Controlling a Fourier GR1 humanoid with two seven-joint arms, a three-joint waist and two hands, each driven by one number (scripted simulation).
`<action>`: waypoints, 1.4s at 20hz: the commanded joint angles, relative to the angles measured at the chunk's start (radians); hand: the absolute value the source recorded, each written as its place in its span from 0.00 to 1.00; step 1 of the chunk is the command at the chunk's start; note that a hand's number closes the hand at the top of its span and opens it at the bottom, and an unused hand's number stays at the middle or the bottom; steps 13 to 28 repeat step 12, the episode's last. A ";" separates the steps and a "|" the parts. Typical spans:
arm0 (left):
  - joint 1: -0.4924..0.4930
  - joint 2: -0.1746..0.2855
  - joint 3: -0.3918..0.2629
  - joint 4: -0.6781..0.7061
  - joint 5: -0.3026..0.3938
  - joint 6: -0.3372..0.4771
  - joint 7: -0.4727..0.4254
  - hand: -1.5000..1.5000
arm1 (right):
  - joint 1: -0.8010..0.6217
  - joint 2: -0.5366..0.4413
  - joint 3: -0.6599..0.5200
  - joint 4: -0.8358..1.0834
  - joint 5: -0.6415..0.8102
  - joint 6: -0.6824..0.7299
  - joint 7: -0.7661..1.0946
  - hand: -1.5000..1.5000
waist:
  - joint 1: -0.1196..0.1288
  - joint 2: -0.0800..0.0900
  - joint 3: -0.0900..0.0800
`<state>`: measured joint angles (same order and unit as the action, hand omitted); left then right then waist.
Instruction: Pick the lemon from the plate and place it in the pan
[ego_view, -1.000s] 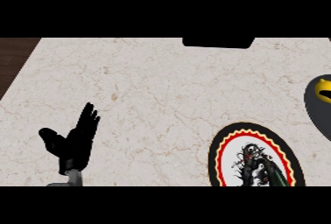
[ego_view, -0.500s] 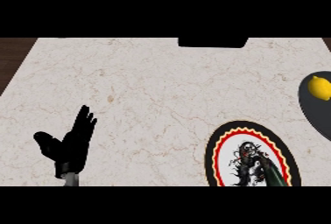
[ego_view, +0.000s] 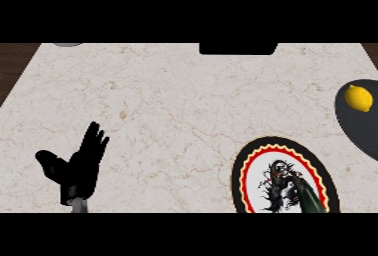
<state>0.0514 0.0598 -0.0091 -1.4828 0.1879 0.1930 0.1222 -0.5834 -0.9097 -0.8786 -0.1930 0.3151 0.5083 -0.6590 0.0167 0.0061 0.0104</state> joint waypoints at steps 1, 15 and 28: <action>-0.008 -0.014 0.005 0.064 0.000 0.007 0.004 0.50 | 0.108 -0.018 0.010 -0.008 -0.012 0.184 -0.135 0.00 | -0.012 0.003 -0.006; 0.051 -0.008 -0.002 0.015 -0.003 -0.007 0.011 0.50 | 0.250 -0.021 0.012 -0.061 -0.094 0.168 -0.151 0.00 | -0.015 -0.004 -0.007; 0.051 -0.008 -0.002 0.015 -0.003 -0.007 0.011 0.50 | 0.250 -0.021 0.012 -0.061 -0.094 0.168 -0.151 0.00 | -0.015 -0.004 -0.007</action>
